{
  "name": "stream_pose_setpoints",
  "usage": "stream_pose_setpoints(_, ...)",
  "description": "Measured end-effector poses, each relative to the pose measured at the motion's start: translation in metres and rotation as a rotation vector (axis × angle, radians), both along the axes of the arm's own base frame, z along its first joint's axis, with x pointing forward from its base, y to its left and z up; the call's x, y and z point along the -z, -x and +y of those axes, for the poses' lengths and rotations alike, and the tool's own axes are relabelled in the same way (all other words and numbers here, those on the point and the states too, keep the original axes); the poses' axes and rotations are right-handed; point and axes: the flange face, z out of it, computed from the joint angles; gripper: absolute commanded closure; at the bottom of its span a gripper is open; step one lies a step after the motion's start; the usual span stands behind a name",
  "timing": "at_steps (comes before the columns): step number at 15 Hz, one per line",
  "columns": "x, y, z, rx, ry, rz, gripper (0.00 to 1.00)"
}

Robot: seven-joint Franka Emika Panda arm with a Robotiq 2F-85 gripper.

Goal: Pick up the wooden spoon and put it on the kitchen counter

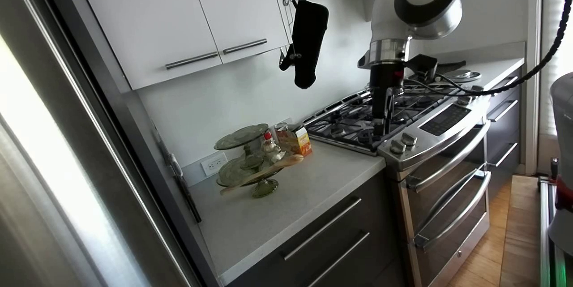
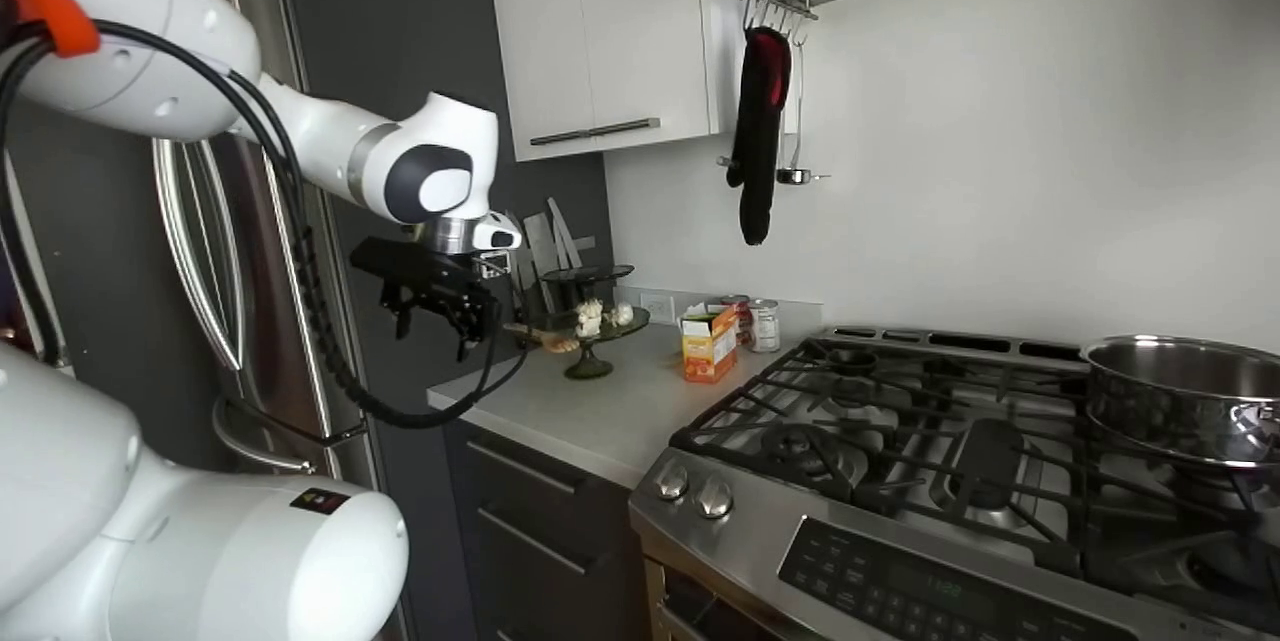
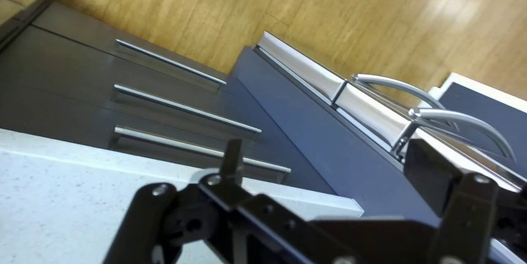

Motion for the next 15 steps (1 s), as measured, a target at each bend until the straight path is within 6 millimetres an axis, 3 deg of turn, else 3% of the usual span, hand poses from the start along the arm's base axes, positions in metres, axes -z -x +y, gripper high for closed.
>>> stream_pose_setpoints(5,0.018,-0.054,-0.032,-0.044,-0.269,0.008,0.0)
stream_pose_setpoints(11,0.052,-0.108,-0.021,-0.068,-0.54,0.02,0.0)
stream_pose_setpoints(15,0.078,-0.141,-0.031,-0.006,-0.583,0.031,0.0)
